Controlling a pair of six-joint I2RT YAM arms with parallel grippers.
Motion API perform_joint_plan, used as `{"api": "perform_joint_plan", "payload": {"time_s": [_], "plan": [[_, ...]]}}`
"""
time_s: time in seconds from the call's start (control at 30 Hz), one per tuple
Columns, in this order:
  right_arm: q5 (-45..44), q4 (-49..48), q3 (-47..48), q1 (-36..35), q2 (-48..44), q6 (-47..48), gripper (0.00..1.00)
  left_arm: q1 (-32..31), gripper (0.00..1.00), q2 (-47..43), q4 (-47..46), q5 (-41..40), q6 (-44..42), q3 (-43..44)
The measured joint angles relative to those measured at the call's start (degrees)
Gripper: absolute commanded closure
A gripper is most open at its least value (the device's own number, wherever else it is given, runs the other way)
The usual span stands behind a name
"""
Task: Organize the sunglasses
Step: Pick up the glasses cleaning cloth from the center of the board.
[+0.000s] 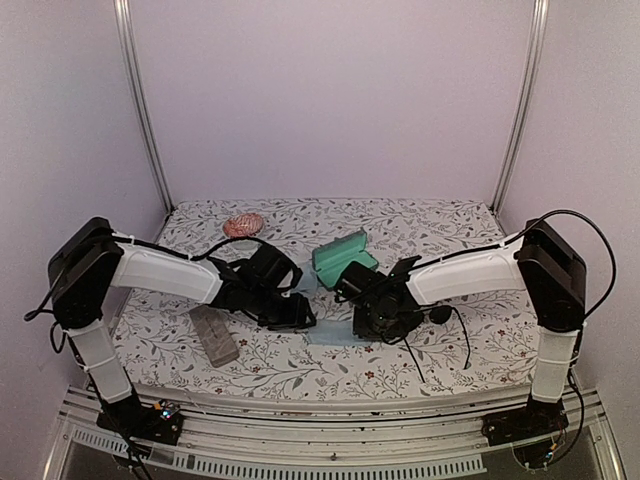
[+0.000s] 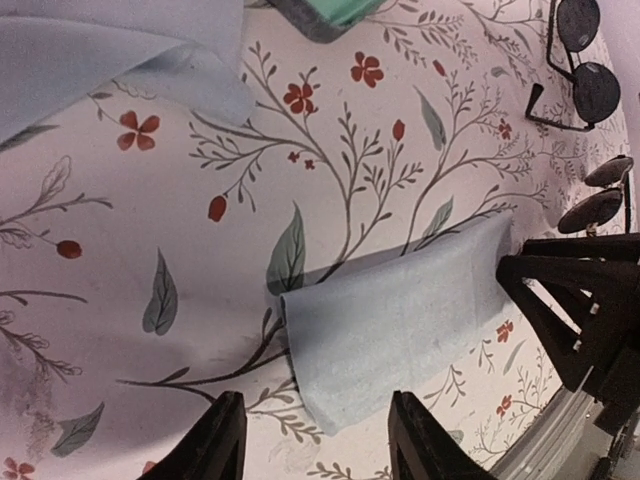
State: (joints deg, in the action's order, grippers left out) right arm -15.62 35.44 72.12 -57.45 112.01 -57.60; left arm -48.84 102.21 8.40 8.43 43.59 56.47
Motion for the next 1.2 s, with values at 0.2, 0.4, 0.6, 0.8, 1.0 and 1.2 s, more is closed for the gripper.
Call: {"api": "perform_joint_plan", "payload": {"time_s": [0.2, 0.4, 0.6, 0.8, 1.0, 1.2], "plan": [[1.22, -0.63, 0.76, 0.02, 0.63, 0.24, 0.8, -0.09, 0.57, 2.84, -0.26, 1.46, 1.62, 0.02], [2.25, -1.27, 1.05, 0.09, 0.9, 1.03, 0.8, -0.17, 0.68, 4.63, -1.09, 3.17, 2.75, 1.42], [2.95, -2.29, 1.38, 0.07, 1.31, 1.75, 0.91, -0.35, 0.81, 6.62, -1.09, 3.91, 3.26, 3.34], [2.95, -2.99, 1.44, 0.09, 1.55, 2.1, 0.98, -0.42, 1.0, 7.45, 0.0, 3.48, 3.45, 4.15], [2.93, -3.61, 1.44, 0.66, 1.51, 2.78, 0.98, -0.46, 1.0, 8.04, 1.68, 2.89, 2.6, 5.64], [3.41, -5.09, 1.36, 2.27, 1.09, 7.23, 0.98, -0.42, 1.0, 8.02, 3.67, 1.31, 1.81, 7.28]]}}
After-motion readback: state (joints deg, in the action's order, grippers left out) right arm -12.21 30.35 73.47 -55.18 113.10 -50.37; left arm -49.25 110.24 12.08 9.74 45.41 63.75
